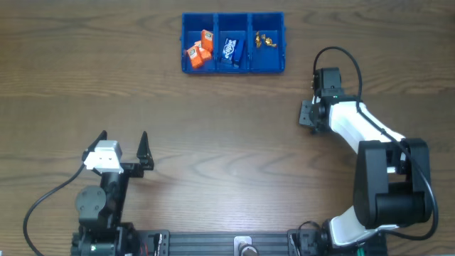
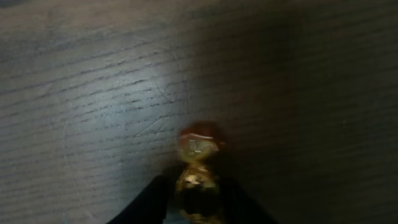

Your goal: Sort Candies Into Trays

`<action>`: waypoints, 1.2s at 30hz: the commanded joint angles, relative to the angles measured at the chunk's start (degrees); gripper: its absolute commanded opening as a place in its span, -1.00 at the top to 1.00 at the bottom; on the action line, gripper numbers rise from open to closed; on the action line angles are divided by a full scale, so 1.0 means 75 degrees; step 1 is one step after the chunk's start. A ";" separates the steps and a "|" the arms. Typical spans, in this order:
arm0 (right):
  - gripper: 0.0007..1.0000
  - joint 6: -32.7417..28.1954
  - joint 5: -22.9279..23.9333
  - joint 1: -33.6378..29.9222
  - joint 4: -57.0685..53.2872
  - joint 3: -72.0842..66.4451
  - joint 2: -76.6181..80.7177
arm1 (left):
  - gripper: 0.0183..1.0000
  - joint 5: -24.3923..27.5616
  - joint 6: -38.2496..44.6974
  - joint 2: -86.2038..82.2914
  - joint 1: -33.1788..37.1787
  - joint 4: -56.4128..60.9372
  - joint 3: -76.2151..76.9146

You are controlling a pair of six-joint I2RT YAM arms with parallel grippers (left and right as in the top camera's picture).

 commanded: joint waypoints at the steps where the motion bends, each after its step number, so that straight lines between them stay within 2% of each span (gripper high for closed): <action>1: 0.55 0.0026 -0.0064 -0.0020 -0.0047 0.0006 0.0160 | -1.00 0.0160 0.0058 -0.0038 0.0023 -0.0242 -0.0154; 6: 0.63 0.0219 -0.0294 0.0338 -0.0239 0.0006 -0.0836 | -1.00 0.0160 0.0058 -0.0035 0.0023 -0.0242 -0.0154; 9: 0.63 0.0216 -0.0344 0.1148 -0.0329 0.0306 -0.2113 | -0.99 0.0160 0.0058 -0.0038 0.0023 -0.0242 -0.0154; 11: 0.64 0.0204 -0.0306 0.1603 -0.0650 0.1303 -0.2229 | -1.00 0.0157 0.0058 -0.0038 0.0023 -0.0242 -0.0154; 16: 0.63 -0.0052 0.0449 0.1818 -0.1559 0.4558 -0.0606 | -1.00 0.0160 0.0058 -0.0038 0.0023 -0.0242 -0.0154; 20: 0.59 -0.0629 0.0495 0.1766 -0.2002 0.7035 0.1405 | -1.00 0.0160 0.0058 -0.0038 0.0023 -0.0242 -0.0154; 23: 0.59 -0.0650 0.0449 0.1737 -0.1926 0.7816 0.2570 | -1.00 0.0157 0.0058 -0.0038 0.0023 -0.0242 -0.0154; 28: 0.52 -0.0507 0.0350 0.1617 -0.1731 0.7813 0.3159 | -0.99 0.0157 0.0058 -0.0038 0.0023 -0.0242 -0.0154; 29: 0.47 -0.0507 0.0347 0.1617 -0.1731 0.7813 0.3179 | -1.00 0.0160 0.0058 -0.0038 0.0023 -0.0242 -0.0154; 30: 0.26 -0.0507 0.0315 0.1617 -0.1731 0.7813 0.3179 | -0.99 0.0157 0.0058 -0.0038 0.0023 -0.0242 -0.0154; 31: -0.16 -0.0510 0.0268 0.1617 -0.1725 0.7813 0.3179 | -1.00 0.0160 0.0058 -0.0038 0.0023 -0.0242 -0.0154; 33: -0.57 -0.0510 0.0178 0.1617 -0.1711 0.7813 0.3179 | -1.00 0.0160 0.0058 -0.0038 0.0023 -0.0242 -0.0154; 36: -0.95 -0.0571 0.0178 0.1626 -0.1938 0.7772 0.2841 | -1.00 0.0160 0.0058 -0.0038 0.0023 -0.0242 -0.0154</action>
